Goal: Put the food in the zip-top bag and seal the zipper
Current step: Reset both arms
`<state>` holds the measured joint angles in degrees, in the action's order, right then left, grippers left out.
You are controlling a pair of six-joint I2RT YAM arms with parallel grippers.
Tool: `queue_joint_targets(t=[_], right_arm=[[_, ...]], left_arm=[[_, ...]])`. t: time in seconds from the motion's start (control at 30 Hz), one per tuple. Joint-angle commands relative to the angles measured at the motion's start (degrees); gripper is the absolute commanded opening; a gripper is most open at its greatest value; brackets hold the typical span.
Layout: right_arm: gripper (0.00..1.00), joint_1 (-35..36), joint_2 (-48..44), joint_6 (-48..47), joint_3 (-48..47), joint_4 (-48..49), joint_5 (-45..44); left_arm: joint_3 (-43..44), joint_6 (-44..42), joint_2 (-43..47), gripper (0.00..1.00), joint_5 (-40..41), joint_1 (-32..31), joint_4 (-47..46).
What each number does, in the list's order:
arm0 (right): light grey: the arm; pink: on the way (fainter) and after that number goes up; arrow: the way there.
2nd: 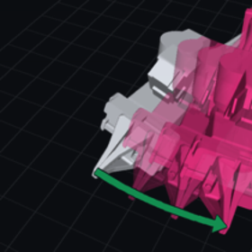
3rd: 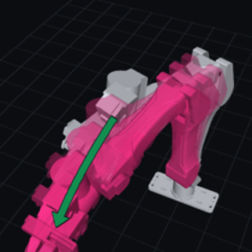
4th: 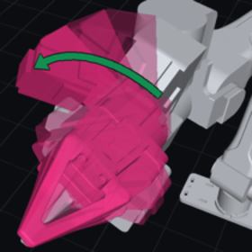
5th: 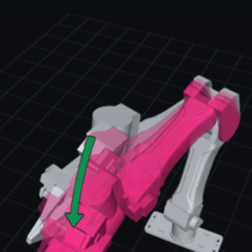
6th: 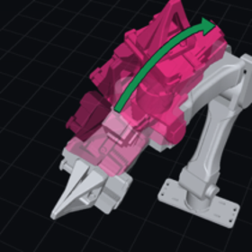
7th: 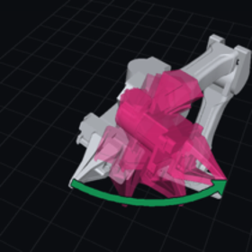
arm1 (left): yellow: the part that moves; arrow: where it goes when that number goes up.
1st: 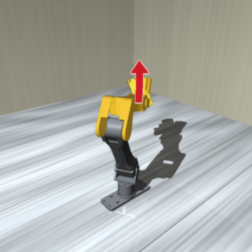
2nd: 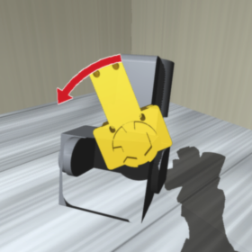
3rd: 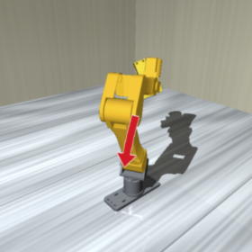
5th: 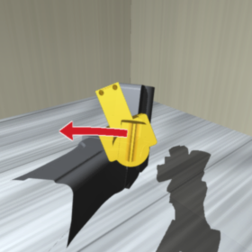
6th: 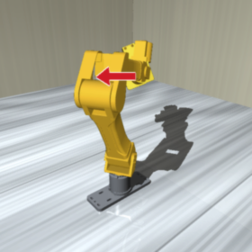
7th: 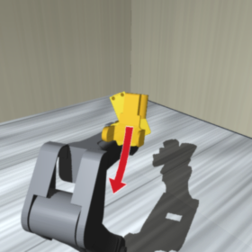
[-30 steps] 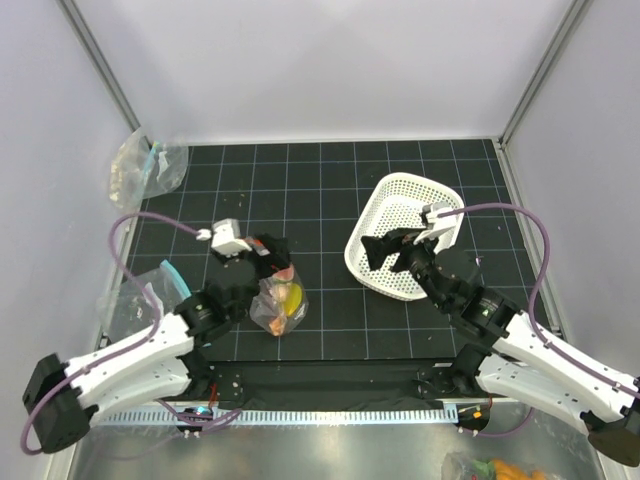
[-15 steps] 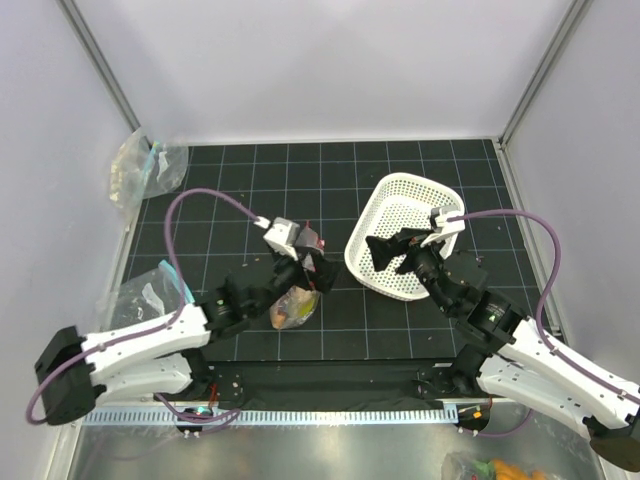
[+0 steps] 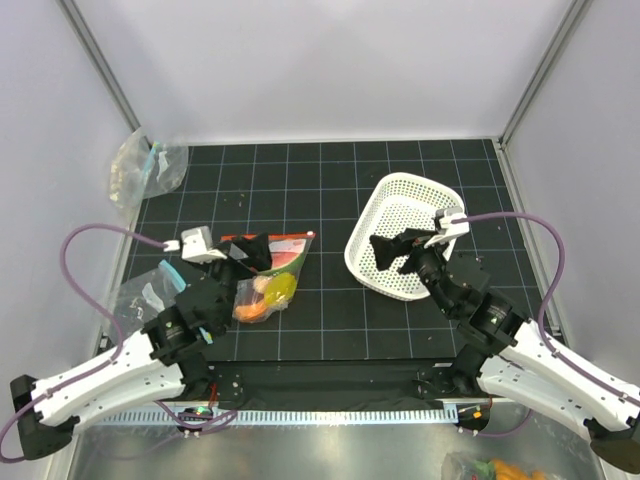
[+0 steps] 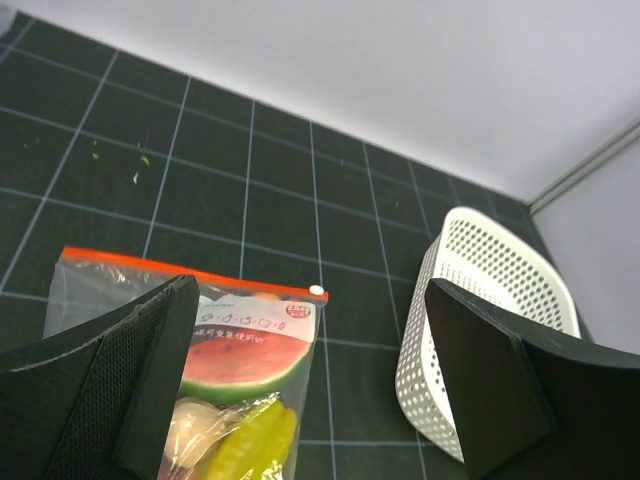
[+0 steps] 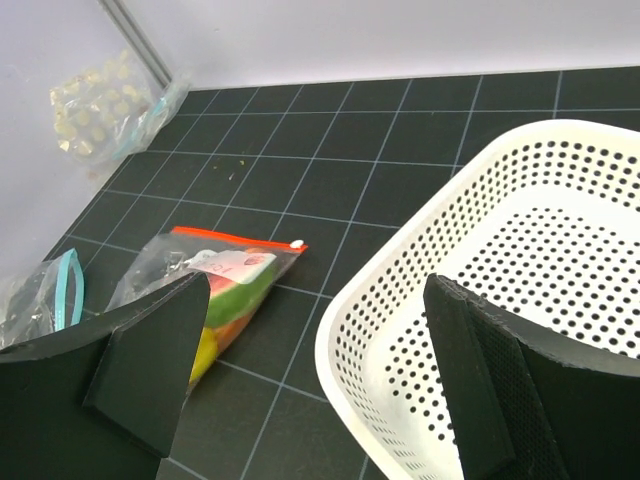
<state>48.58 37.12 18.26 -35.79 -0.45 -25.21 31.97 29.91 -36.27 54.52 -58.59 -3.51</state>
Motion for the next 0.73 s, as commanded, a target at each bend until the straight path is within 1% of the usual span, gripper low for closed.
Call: queue_joint_targets(t=[0.0,0.1,0.2,0.5,0.7], right_arm=[[0.96,-0.1,-2.5,0.9,1.0,3.3,-4.3],[0.96,-0.1,-3.6,1.0,1.1,3.0,-5.0],[0.96,-0.1,-4.3,1.3,1.7,4.0,-5.2],[0.96,-0.1,-4.1,1.8,2.3,5.3,-4.5],[0.97,-0.1,-4.0,1.7,2.4,5.6,-3.6]], left_arm=[[-3.7,-1.6,6.8,1.0,3.0,0.1,-4.4],[-6.4,-2.8,9.7,1.0,-1.1,0.1,-6.9],[-6.0,-2.8,9.7,1.0,-1.5,0.1,-5.9],[-3.4,-2.8,3.9,1.0,-2.7,0.1,-4.1],[-2.1,-2.8,-0.1,1.0,-5.9,0.1,-3.5]])
